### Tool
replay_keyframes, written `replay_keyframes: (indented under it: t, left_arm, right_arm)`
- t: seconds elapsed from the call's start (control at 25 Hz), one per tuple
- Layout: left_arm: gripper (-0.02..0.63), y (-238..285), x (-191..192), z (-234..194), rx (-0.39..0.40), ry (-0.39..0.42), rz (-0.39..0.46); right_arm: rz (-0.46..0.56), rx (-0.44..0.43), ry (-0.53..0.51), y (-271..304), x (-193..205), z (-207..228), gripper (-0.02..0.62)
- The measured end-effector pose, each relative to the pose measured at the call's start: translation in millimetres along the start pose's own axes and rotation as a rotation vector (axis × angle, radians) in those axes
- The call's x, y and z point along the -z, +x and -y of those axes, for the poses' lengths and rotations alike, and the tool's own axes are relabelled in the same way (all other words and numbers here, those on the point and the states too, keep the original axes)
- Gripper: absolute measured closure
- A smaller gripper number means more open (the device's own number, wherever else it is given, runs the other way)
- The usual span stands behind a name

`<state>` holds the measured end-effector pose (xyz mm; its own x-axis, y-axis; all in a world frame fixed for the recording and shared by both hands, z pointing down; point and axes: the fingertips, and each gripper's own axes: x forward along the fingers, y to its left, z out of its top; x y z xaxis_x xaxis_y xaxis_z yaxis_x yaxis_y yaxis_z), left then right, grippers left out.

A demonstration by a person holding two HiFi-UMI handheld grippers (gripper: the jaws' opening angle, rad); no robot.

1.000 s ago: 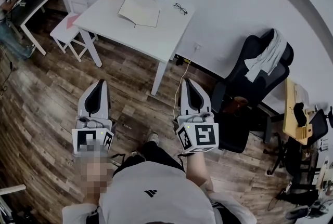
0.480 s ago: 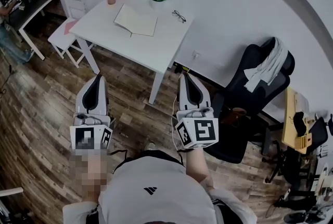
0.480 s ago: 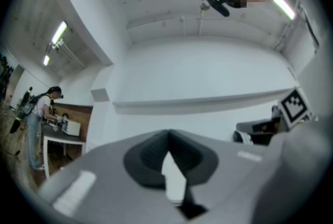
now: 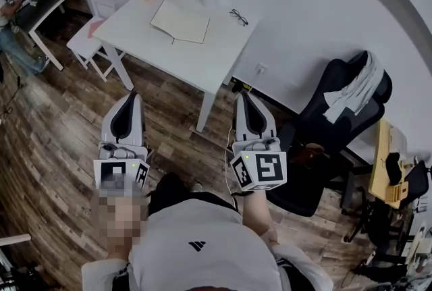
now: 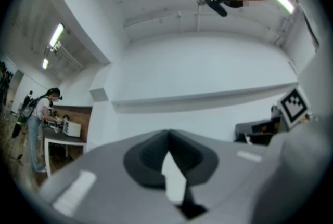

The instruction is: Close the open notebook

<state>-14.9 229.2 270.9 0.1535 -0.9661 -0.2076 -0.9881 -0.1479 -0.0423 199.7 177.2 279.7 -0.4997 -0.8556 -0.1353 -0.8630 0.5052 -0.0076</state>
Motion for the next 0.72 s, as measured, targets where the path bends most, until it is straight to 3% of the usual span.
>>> replay_keyframes:
  t: [0.36,0.72]
  left_arm:
    - [0.597,33.7,14.2,-9.6,0.016,-0.012,-0.007]
    - [0.595,98.3,33.3,-55.1,0.029,-0.036,-0.021]
  right_arm:
    - [-0.010,0.013,0.003,30.8,7.9,11.9,0.597]
    - [-0.015,0.035,-0.009,103.6,15.3,16.7,0.597]
